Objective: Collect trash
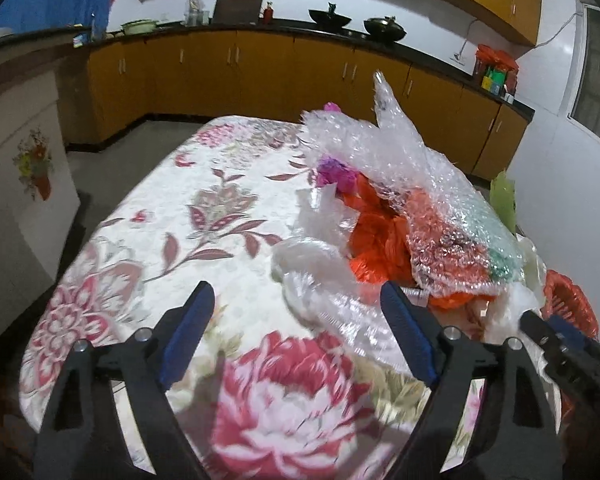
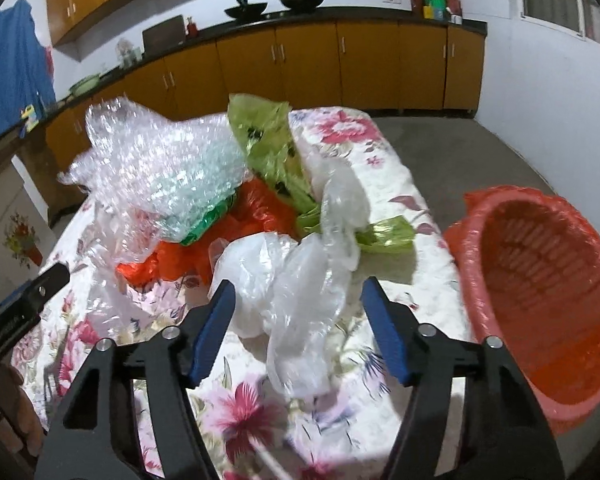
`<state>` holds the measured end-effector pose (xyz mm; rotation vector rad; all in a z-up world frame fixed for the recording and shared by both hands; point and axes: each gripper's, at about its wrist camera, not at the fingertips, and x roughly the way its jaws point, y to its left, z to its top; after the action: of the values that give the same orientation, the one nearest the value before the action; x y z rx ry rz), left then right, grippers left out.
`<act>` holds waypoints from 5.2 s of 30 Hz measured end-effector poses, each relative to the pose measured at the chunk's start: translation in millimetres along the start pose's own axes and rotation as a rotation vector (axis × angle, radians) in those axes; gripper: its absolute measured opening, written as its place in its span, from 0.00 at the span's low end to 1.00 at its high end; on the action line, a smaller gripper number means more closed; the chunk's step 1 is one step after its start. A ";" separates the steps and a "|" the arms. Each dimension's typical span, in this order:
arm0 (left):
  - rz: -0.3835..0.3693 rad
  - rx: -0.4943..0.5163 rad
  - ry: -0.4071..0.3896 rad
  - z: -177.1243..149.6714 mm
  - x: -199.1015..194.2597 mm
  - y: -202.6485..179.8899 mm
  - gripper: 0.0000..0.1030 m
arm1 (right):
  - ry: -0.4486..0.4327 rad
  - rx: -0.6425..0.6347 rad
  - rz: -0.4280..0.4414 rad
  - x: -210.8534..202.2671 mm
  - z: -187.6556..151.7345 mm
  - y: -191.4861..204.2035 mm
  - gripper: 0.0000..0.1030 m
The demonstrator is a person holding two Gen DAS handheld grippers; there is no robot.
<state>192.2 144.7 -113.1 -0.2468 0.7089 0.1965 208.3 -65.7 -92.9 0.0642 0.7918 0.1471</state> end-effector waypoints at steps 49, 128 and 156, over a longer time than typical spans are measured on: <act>-0.098 0.021 -0.029 -6.5 -41.5 7.9 0.11 | -0.087 -0.044 0.230 -48.2 -10.9 2.3 0.05; -0.719 0.388 0.037 -42.6 -27.6 -299.1 0.11 | -0.281 0.270 -0.212 -114.0 -14.6 -225.5 0.05; -0.617 0.342 -0.018 -27.3 -21.0 -261.0 0.49 | -0.291 0.311 -0.210 -121.2 -16.2 -242.7 0.32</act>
<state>227.8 -113.8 -78.3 -0.1267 0.6080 -0.5063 138.9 -324.2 -46.3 0.2889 0.5205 -0.1824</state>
